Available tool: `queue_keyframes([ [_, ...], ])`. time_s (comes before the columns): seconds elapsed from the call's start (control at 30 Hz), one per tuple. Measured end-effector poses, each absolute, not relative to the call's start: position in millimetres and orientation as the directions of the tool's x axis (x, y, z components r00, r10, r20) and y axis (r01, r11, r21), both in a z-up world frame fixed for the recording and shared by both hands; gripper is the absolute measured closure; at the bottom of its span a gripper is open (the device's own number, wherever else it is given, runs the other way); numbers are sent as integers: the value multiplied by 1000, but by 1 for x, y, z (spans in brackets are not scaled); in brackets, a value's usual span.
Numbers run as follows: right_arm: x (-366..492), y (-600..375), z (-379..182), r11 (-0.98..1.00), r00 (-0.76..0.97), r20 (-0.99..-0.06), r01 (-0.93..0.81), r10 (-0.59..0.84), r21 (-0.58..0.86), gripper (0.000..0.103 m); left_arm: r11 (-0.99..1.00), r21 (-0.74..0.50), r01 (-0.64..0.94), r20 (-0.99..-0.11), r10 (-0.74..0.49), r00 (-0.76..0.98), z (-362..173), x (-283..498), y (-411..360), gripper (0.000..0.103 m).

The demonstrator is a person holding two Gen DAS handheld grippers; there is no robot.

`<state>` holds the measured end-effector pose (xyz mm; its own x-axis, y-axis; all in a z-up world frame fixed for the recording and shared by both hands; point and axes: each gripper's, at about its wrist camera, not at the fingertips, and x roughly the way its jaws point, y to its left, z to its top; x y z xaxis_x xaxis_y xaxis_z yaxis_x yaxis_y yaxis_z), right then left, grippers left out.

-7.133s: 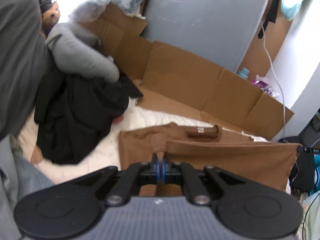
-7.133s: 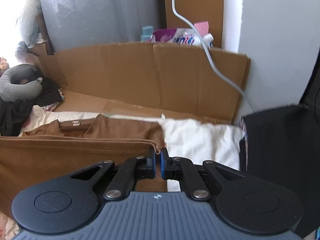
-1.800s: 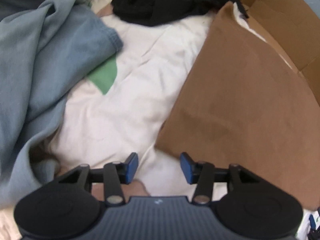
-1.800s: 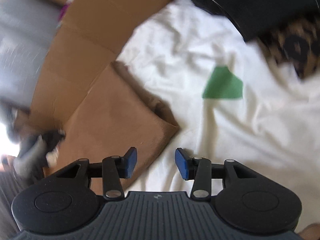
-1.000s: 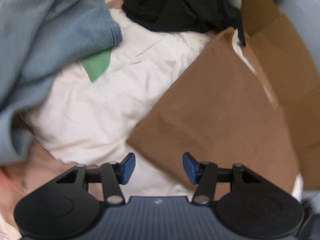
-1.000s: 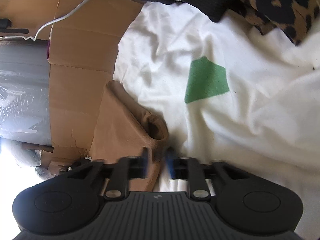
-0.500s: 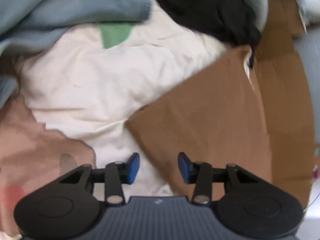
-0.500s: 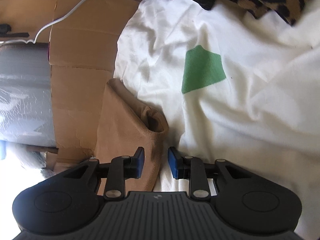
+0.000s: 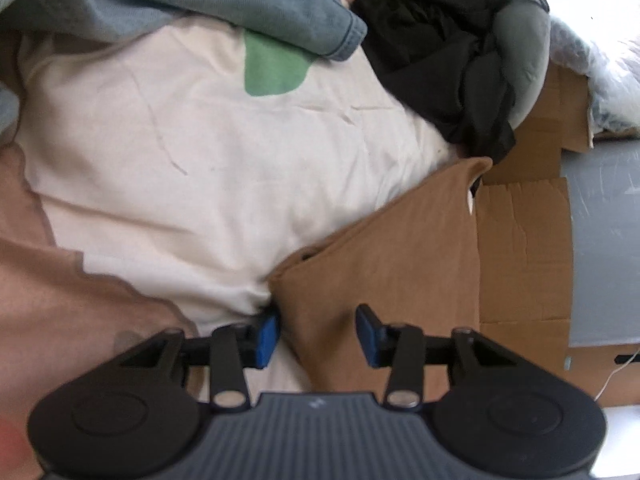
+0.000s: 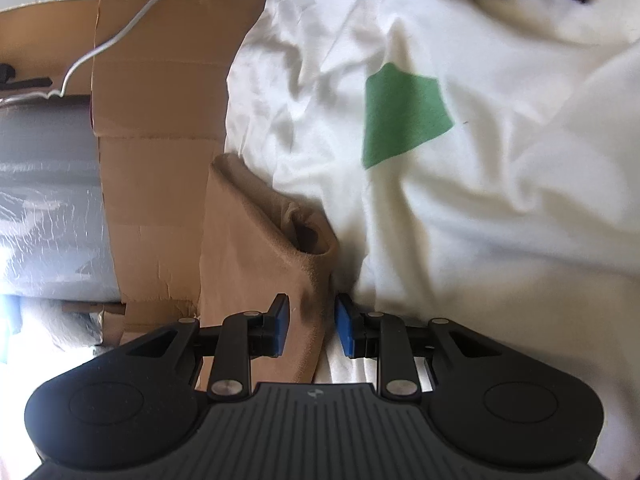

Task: Fold clothes

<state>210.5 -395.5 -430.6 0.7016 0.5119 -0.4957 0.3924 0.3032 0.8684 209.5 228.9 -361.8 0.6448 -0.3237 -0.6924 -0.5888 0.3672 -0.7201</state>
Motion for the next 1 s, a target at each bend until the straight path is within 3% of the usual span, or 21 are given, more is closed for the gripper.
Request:
queue_keyframes([
  [0.03, 212, -395, -430, 306, 699, -497, 392, 514, 867, 73, 369, -719, -588, -693, -326, 643, -362, 211, 230, 59],
  [0.07, 213, -395, -430, 305, 698, -494, 389, 518, 869, 82, 372, -720, -585, -692, -330, 642, -361, 211, 230, 63],
  [0.1, 214, -396, -429, 301, 701, -489, 385, 519, 872, 96, 371, -726, -580, -687, -335, 645, -361, 211, 232, 81],
  [0.17, 211, -399, -427, 276, 723, -459, 367, 516, 888, 101, 360, -742, -566, -670, -350, 655, -360, 210, 234, 96],
  [0.27, 208, -400, -424, 251, 742, -426, 344, 518, 905, 100, 352, -756, -552, -654, -369, 660, -360, 208, 237, 93],
  [0.37, 211, -399, -426, 279, 732, -463, 370, 500, 886, 95, 348, -740, -576, -673, -363, 645, -365, 208, 238, 81],
  [0.43, 212, -399, -430, 262, 733, -470, 391, 492, 883, 77, 346, -738, -580, -675, -358, 646, -367, 210, 237, 80],
  [0.63, 225, -396, -431, 267, 729, -483, 403, 485, 876, 74, 348, -743, -572, -669, -357, 652, -372, 216, 230, 77],
  [0.7, 229, -396, -430, 268, 731, -488, 407, 477, 873, 77, 344, -744, -572, -668, -360, 652, -373, 217, 232, 84],
  [0.77, 231, -396, -427, 269, 736, -483, 401, 475, 876, 91, 350, -743, -570, -669, -353, 654, -371, 217, 234, 96],
  [0.8, 232, -396, -425, 282, 737, -480, 390, 476, 877, 100, 359, -742, -566, -669, -349, 656, -370, 218, 235, 97],
  [1.0, 232, -400, -409, 321, 747, -473, 356, 467, 878, 102, 416, -721, -554, -687, -329, 648, -356, 221, 230, 101],
])
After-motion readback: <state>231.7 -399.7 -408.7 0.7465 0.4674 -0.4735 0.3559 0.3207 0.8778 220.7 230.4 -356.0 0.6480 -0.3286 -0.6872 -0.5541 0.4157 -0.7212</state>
